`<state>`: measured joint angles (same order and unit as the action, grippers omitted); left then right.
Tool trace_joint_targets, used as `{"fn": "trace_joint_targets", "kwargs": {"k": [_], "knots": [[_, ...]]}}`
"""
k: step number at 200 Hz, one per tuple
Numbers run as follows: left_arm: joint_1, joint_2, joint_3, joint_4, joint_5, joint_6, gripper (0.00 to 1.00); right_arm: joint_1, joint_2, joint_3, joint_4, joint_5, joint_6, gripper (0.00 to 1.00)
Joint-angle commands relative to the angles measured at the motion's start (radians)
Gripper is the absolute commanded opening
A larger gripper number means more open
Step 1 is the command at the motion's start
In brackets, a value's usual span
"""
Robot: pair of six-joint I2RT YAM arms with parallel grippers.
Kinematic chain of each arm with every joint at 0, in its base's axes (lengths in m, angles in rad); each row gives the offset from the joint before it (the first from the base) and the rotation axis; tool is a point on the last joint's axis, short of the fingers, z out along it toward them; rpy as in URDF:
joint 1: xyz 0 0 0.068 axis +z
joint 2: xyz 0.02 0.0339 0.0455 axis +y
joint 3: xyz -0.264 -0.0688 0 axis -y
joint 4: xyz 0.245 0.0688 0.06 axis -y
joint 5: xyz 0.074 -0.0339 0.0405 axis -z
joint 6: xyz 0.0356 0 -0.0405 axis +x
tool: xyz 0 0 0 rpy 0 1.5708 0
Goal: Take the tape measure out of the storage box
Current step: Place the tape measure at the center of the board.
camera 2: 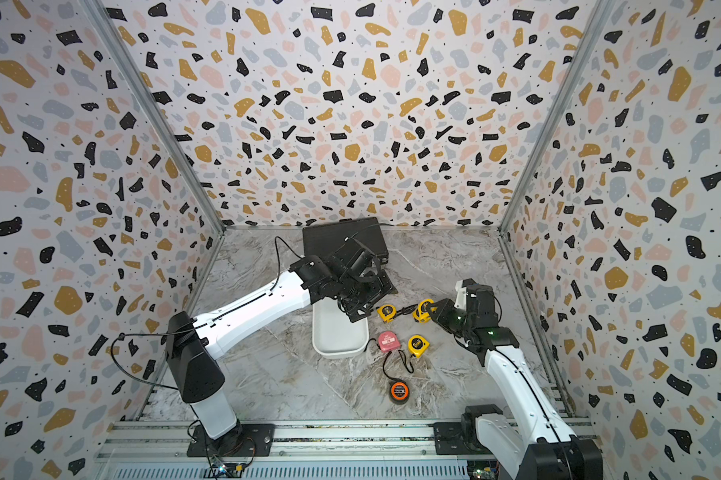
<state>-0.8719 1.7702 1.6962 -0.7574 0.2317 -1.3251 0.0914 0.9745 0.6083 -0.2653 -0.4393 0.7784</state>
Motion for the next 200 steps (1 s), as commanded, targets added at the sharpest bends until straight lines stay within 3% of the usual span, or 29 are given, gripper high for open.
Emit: {"fn": "trace_joint_targets", "kwargs": {"k": [1, 133, 149, 179, 200], "knots": [[0.003, -0.047, -0.022, 0.002, -0.018, 0.015, 1.00, -0.021, 0.010, -0.019, -0.042, 0.012, -0.024, 0.00], [0.012, -0.098, -0.091, 0.009, -0.031, 0.022, 1.00, -0.174, 0.159, -0.169, 0.078, -0.055, -0.048, 0.01], [0.014, -0.098, -0.093, 0.010, -0.028, 0.023, 1.00, -0.181, 0.167, -0.175, 0.076, -0.059, -0.048, 0.04], [0.017, -0.105, -0.101, 0.011, -0.028, 0.027, 1.00, -0.184, 0.143, -0.176, 0.038, -0.049, -0.057, 0.23], [0.020, -0.110, -0.109, 0.015, -0.026, 0.027, 1.00, -0.185, 0.130, -0.173, 0.011, -0.041, -0.068, 0.31]]}}
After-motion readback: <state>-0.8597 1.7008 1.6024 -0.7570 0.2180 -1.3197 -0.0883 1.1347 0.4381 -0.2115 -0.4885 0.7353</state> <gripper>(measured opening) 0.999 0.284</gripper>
